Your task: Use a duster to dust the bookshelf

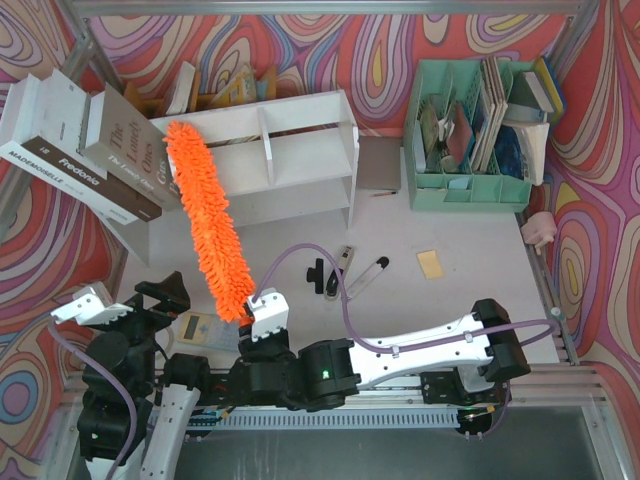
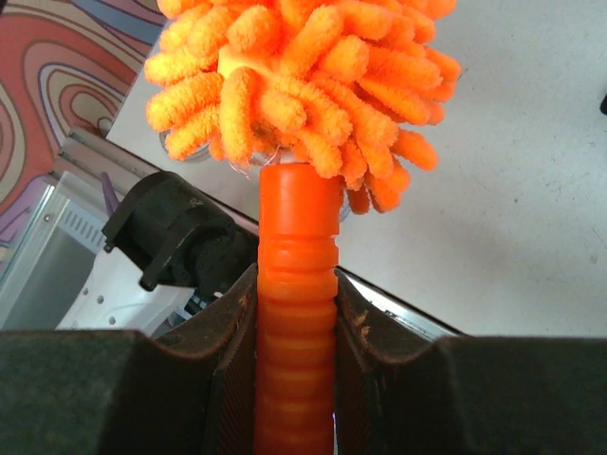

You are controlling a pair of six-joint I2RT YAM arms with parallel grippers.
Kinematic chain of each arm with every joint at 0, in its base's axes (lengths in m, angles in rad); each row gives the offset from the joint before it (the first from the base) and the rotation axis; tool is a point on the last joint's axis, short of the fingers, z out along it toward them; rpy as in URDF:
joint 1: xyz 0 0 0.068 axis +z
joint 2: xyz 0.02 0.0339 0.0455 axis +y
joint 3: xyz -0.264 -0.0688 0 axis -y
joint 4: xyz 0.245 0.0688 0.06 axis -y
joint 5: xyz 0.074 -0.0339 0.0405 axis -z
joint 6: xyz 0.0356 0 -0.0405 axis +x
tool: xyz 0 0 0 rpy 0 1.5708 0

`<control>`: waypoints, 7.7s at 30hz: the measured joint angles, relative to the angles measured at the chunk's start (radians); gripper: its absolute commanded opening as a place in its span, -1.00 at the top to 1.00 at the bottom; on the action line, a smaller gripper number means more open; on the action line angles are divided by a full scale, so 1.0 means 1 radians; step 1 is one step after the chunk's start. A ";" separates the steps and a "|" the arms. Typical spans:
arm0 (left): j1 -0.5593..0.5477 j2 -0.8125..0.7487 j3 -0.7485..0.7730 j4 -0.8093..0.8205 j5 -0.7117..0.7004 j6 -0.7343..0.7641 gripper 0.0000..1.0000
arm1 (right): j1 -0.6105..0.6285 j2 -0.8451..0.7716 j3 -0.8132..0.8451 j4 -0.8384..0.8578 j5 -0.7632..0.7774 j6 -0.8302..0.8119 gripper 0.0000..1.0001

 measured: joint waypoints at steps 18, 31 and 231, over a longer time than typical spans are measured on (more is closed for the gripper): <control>-0.001 -0.010 0.000 -0.008 -0.003 0.000 -0.97 | -0.103 0.030 0.015 -0.008 -0.142 0.079 1.00; -0.003 -0.010 0.000 -0.008 -0.003 -0.001 -0.97 | -0.092 -0.013 -0.050 -0.206 -0.072 0.364 1.00; -0.011 -0.009 0.000 -0.010 -0.003 -0.008 -0.97 | 0.060 -0.286 -0.143 -0.076 0.301 0.219 1.00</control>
